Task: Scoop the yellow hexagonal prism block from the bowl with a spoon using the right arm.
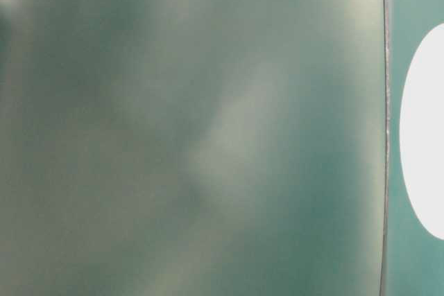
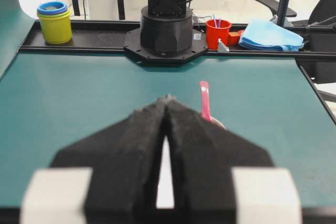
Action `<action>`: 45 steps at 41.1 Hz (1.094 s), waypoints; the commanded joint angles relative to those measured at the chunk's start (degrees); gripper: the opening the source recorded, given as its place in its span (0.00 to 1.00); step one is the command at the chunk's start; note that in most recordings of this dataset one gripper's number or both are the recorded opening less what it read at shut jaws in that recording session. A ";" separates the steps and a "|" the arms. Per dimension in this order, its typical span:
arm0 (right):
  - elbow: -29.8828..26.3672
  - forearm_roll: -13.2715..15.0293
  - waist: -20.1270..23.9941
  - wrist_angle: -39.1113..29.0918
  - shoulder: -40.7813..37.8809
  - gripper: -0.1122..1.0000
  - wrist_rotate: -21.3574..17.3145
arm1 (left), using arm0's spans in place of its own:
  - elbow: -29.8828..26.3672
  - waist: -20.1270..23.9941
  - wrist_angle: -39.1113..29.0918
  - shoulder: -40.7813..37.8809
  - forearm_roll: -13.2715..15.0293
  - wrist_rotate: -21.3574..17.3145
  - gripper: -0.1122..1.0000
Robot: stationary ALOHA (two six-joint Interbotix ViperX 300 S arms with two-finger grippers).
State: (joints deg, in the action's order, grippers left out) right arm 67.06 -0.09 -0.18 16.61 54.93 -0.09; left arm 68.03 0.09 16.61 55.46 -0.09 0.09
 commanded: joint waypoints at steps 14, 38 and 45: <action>-2.11 0.00 -0.26 -0.62 -2.11 0.10 0.09 | -2.46 0.09 -2.72 -0.44 -0.26 0.44 0.16; -2.11 0.00 -0.35 -0.88 -2.20 0.62 -0.44 | -2.37 0.09 -3.08 -0.97 -0.26 0.44 0.16; -1.85 -0.53 0.09 -0.97 -2.90 0.62 -0.53 | -2.37 0.18 -3.08 -0.97 -0.26 0.44 0.16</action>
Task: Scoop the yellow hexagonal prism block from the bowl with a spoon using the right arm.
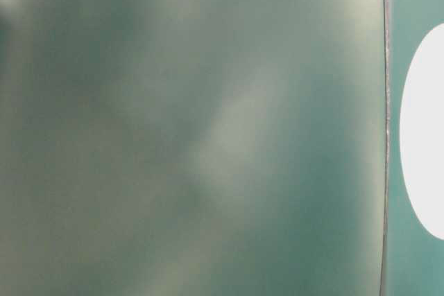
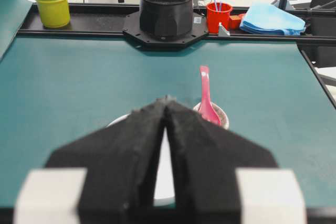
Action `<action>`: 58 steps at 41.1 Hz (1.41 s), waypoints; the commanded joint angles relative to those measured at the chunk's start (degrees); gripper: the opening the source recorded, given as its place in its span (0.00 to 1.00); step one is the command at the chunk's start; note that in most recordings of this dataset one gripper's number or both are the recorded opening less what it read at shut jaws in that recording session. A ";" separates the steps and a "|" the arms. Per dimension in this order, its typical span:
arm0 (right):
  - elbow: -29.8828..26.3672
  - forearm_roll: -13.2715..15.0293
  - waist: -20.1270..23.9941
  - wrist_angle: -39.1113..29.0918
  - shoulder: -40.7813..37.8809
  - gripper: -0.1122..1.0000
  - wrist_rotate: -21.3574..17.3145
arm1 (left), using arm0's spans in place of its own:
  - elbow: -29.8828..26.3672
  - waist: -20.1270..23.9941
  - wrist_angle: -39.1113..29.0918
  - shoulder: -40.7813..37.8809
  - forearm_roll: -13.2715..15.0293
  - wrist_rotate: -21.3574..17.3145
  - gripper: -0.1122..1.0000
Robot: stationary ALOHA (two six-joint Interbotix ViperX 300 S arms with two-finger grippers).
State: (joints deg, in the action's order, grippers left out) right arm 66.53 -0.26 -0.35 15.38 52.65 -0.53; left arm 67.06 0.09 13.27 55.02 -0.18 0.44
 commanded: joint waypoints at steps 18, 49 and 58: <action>2.20 -3.08 4.57 8.17 -9.76 0.62 -0.18 | -1.41 0.09 0.35 -0.53 -0.26 0.09 0.16; 11.51 -12.30 17.14 34.45 -31.29 0.62 -0.18 | -1.41 0.09 0.35 -0.53 -0.53 -1.05 0.16; 12.22 -16.35 20.74 41.66 -40.17 0.62 -0.18 | -1.41 0.09 0.35 -0.53 -0.53 -1.14 0.16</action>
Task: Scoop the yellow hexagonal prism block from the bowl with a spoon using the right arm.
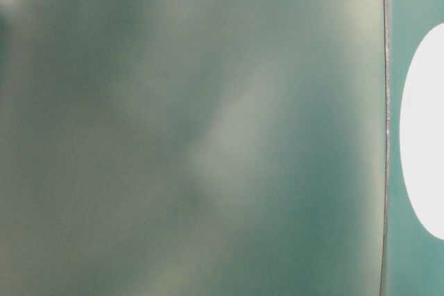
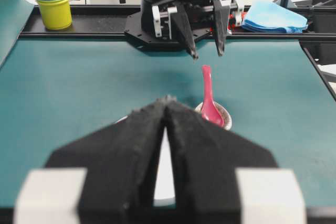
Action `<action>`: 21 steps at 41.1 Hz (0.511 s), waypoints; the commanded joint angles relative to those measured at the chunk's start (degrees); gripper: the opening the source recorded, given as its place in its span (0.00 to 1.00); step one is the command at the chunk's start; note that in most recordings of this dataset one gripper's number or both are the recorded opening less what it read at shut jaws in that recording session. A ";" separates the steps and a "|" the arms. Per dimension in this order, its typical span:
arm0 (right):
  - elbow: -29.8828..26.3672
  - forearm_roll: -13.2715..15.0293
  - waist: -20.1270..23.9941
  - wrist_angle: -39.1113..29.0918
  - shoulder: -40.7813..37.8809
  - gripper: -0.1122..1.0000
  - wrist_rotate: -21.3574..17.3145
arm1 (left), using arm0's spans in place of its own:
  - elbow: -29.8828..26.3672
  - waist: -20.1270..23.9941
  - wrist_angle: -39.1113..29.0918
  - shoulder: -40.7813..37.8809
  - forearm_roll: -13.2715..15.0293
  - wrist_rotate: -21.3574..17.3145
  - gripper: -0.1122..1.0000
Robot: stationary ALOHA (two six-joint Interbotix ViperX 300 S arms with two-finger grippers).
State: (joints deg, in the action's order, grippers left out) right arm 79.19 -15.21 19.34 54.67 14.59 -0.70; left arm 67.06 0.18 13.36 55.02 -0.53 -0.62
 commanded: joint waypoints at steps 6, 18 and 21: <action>-1.05 -4.39 3.16 5.10 -7.91 0.62 0.00 | -1.41 0.00 0.44 -0.53 -0.18 -0.09 0.16; -1.32 -7.82 6.42 9.23 -14.85 0.62 -1.58 | -1.41 0.00 0.44 -0.44 -0.18 -0.18 0.16; -1.32 -7.82 6.59 9.40 -15.91 0.62 -2.29 | -1.32 0.00 0.44 -0.53 -0.18 -0.18 0.16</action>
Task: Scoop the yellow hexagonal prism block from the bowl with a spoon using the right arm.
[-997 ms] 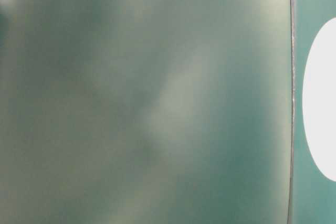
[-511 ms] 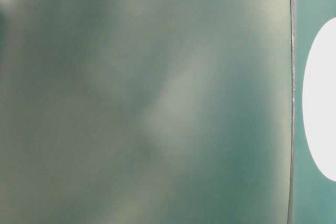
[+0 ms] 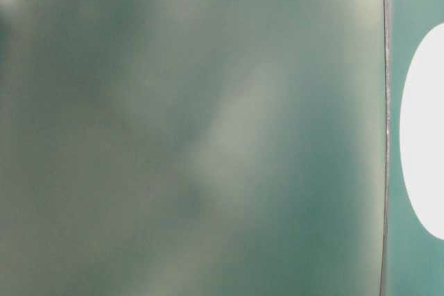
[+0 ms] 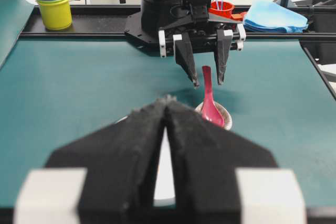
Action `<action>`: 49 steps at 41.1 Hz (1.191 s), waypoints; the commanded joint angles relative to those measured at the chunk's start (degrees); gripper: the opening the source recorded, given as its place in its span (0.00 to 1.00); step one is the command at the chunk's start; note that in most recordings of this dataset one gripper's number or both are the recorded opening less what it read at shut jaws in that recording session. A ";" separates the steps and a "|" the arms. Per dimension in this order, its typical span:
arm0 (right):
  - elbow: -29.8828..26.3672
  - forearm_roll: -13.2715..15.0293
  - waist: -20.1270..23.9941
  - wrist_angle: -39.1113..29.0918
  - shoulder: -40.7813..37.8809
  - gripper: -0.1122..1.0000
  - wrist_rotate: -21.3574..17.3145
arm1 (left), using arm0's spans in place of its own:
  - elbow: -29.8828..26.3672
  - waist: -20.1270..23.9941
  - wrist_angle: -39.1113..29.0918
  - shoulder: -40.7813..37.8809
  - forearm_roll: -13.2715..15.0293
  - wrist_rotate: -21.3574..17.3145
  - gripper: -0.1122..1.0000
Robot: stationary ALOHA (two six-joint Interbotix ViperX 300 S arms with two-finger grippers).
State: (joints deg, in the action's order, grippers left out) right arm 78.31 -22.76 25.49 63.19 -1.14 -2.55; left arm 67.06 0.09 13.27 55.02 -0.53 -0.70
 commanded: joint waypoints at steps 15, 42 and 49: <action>-0.62 -0.35 0.70 0.70 -3.87 0.62 -2.20 | -1.32 0.09 0.53 -0.53 -0.18 -0.09 0.16; -0.53 -0.26 1.05 -1.23 -4.04 0.62 -2.20 | -1.32 0.09 0.44 -0.53 -0.18 -0.09 0.16; -0.53 -0.26 1.05 -1.32 -4.04 0.60 -2.11 | -1.32 0.09 0.44 -0.53 -0.18 -0.09 0.16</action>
State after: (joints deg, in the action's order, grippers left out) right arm 78.13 -22.94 26.19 61.70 -5.63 -4.66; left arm 67.06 0.18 13.36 55.02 -0.53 -0.70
